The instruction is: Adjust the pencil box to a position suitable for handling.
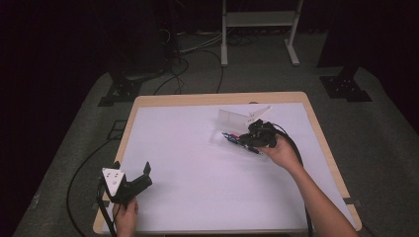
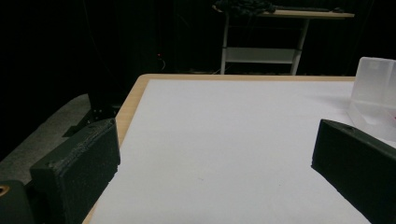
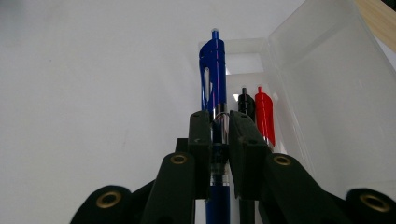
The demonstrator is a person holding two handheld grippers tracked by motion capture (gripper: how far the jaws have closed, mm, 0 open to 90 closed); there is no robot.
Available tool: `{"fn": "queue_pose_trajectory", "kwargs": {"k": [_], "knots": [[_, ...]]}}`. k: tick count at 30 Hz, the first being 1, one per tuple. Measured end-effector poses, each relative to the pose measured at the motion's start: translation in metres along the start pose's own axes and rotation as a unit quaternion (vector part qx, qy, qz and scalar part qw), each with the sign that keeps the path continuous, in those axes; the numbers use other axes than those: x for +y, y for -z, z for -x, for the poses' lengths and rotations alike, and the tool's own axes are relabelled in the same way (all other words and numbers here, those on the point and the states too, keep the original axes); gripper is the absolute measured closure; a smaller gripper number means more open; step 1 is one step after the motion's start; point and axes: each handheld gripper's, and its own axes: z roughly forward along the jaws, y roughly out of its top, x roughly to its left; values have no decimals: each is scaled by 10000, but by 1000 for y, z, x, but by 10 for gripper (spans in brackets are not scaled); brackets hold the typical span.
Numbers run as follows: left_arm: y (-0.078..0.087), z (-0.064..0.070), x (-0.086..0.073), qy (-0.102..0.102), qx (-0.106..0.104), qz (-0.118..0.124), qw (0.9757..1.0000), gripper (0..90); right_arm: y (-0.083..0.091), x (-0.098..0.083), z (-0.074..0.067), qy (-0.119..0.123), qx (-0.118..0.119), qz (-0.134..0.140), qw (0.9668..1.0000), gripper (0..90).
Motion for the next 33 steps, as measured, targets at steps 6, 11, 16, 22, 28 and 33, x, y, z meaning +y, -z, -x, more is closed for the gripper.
{"fn": "queue_pose_trajectory", "kwargs": {"k": [6, 11, 16, 22, 28, 33], "knots": [[-1, 1, 1, -29, -18, 8, 10000, 3, -8, -2, 9, -29, 6, -55, 10000, 789], [-4, 2, 0, -51, -60, -15, 10000, 3, -15, -6, 15, -95, 82, -197, 9997, 789], [-3, 1, 0, -50, -59, -29, 10000, 3, -23, -9, 17, -106, 8, -445, 9990, 789], [0, 1, 1, -48, -37, 21, 10000, 3, -31, -12, 20, -122, 4, -540, 9985, 788], [1, 0, 0, -23, -17, 20, 10000, 3, -33, -14, 23, -151, 52, -553, 9983, 788], [2, 0, 0, -32, -12, 13, 10000, 3, -38, -16, 22, -152, 84, -645, 9978, 780]]}}
